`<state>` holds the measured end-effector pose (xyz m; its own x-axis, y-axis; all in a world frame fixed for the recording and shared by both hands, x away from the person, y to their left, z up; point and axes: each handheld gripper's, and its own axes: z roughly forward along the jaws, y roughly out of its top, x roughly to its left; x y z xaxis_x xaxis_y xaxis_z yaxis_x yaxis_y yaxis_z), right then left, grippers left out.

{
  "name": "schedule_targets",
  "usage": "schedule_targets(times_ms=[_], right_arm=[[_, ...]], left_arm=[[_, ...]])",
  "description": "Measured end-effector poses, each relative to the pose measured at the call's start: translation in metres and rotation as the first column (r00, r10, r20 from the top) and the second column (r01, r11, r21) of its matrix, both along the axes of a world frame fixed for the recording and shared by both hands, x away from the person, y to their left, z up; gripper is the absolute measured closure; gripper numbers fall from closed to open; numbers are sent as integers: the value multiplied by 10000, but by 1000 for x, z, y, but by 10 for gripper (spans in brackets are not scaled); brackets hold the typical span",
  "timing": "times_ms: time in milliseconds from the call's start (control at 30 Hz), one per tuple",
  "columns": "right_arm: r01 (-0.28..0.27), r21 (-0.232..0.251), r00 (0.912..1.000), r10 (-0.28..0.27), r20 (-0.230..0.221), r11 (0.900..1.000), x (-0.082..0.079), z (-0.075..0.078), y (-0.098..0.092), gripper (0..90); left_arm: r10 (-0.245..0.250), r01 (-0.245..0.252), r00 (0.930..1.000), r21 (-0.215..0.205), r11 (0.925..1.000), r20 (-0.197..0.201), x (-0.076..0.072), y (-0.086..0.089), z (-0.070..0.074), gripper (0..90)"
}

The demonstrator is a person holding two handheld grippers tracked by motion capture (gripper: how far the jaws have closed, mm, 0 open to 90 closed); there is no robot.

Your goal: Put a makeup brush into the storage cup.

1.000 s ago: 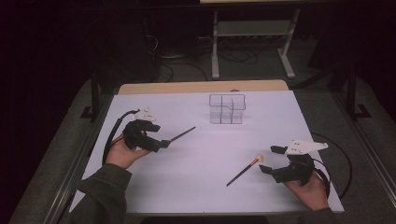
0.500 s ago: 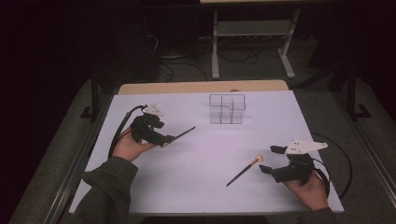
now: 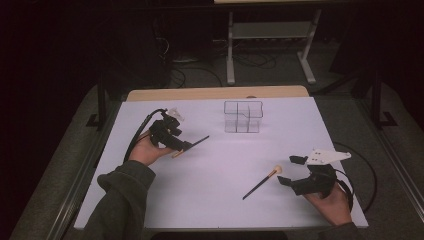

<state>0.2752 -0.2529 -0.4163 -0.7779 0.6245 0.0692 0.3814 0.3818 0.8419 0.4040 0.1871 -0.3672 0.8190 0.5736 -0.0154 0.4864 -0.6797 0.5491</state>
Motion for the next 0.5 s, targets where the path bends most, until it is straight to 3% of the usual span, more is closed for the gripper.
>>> schedule_targets(times_ms=[200,500], right_arm=[[-40,-3,10000,40,19,10000,-1,1,0,143],[-88,-51,10000,88,-32,9999,0,0,1,143]], left_arm=[[-100,106,9998,346,9993,-182,7,-5,-10,355],[-78,98,9992,519,9986,-385,13,-8,-19,415]])
